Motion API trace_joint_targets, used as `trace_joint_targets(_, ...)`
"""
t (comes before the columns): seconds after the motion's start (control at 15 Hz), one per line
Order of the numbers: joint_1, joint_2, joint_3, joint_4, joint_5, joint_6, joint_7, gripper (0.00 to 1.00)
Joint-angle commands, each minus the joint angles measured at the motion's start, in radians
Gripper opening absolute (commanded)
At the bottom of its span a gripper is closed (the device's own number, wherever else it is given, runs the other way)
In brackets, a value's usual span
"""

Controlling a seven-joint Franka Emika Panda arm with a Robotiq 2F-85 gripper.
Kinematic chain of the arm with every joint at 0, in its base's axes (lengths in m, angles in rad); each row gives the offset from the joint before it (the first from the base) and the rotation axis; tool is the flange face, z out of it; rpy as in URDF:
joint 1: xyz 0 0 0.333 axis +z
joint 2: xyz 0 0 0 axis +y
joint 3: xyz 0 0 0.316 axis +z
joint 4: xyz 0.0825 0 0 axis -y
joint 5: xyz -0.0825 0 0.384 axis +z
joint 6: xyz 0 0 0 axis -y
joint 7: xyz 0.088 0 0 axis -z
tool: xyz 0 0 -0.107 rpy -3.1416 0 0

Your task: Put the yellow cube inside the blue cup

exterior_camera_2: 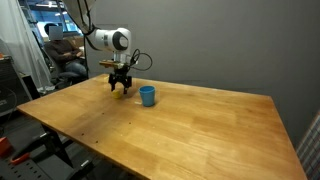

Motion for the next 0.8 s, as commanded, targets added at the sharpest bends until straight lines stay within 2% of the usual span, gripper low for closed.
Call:
trace_joint_targets(0.0, 0.008, 0.013, -0.009, 0.012, 0.011, -0.050, 0.050, 0.74)
trace_joint_targets(0.27, 0.009, -0.004, -0.009, 0.002, 0.018, -0.091, 0.093, 0.42)
trace_joint_targets(0.47, 0.005, -0.060, -0.021, -0.034, 0.016, -0.088, 0.132, 0.20)
trace_joint_targets(0.73, -0.014, -0.181, -0.072, -0.089, 0.007, -0.074, 0.210, 0.19)
